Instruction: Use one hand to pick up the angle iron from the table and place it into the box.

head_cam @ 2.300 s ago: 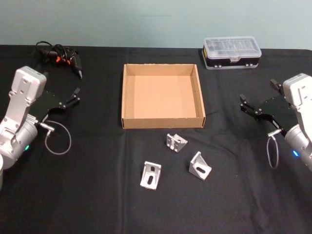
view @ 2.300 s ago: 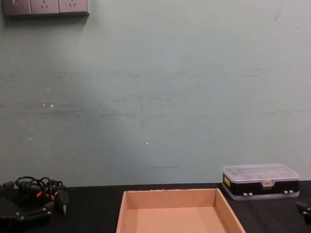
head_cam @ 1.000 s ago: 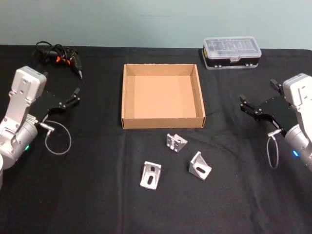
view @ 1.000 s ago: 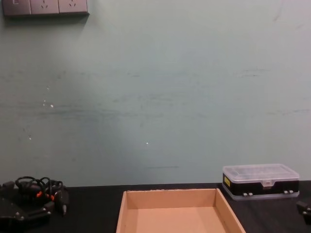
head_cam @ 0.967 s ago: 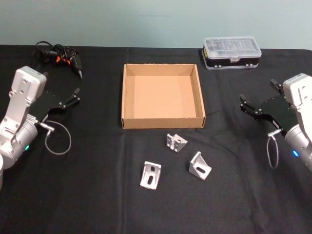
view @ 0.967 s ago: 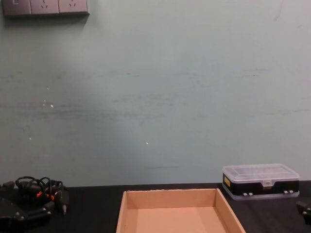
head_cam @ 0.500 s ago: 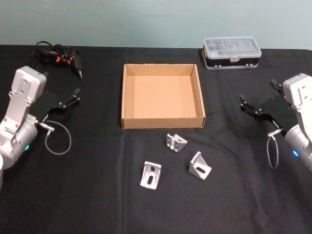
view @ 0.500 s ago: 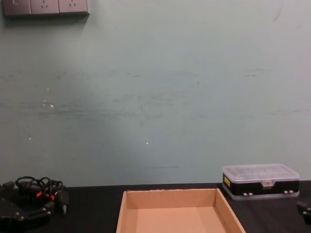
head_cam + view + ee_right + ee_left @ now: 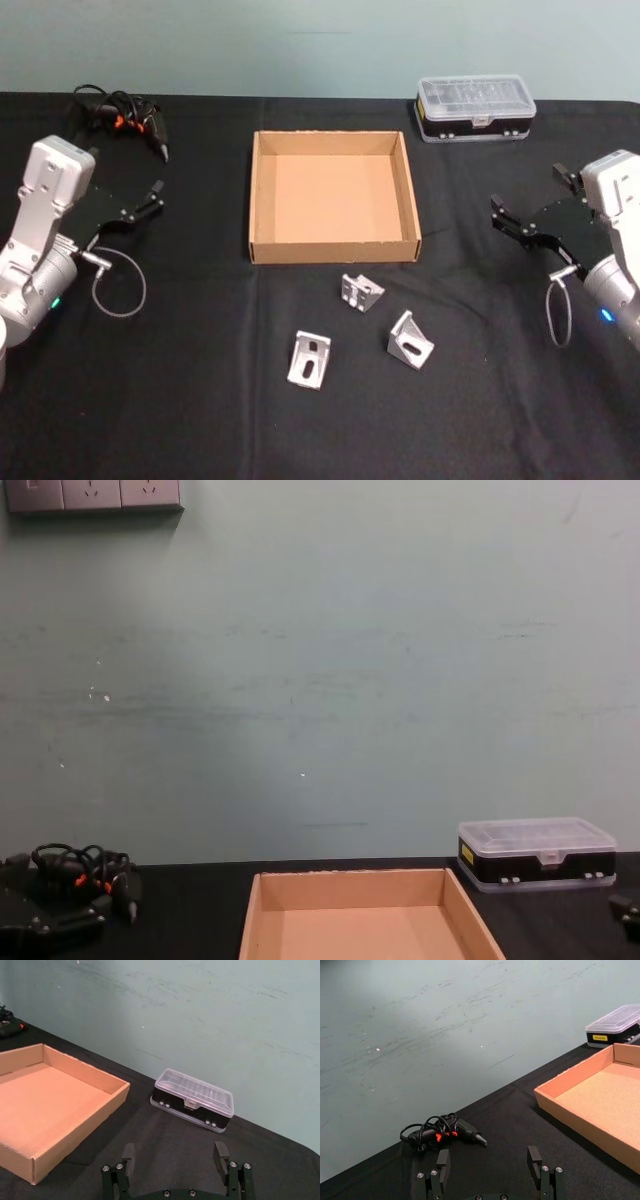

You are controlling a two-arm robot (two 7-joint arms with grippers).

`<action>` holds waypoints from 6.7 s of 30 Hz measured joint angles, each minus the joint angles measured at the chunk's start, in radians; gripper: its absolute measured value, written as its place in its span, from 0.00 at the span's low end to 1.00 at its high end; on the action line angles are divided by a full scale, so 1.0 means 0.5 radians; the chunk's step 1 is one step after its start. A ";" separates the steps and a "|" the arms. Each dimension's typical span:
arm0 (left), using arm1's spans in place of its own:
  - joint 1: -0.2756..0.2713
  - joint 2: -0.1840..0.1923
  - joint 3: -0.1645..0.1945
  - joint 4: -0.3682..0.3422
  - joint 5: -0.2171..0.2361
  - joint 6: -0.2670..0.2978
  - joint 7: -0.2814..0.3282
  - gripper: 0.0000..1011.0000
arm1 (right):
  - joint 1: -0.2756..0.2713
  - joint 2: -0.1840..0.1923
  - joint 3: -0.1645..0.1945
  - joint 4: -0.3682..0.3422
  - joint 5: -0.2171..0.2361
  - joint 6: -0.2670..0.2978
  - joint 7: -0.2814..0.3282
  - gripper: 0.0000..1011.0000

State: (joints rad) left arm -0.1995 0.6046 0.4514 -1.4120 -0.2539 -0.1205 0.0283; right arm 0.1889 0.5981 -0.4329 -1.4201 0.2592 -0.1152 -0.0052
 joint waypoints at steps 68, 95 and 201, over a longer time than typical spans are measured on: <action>0.000 0.000 0.000 0.000 0.000 0.000 0.000 1.00 | -0.626 0.304 0.156 -0.876 0.196 0.611 0.934 0.99; 0.000 0.000 0.000 0.000 0.000 0.000 0.000 1.00 | -0.470 0.076 0.132 -0.655 0.115 0.641 0.912 0.99; 0.000 0.000 0.000 0.000 0.000 0.000 0.000 1.00 | -0.699 -0.058 0.586 -1.062 0.142 0.551 0.642 0.45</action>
State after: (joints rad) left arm -0.1995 0.6047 0.4514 -1.4120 -0.2539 -0.1205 0.0283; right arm -0.1607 0.5692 -0.1397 -1.9512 0.3302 0.1602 0.3158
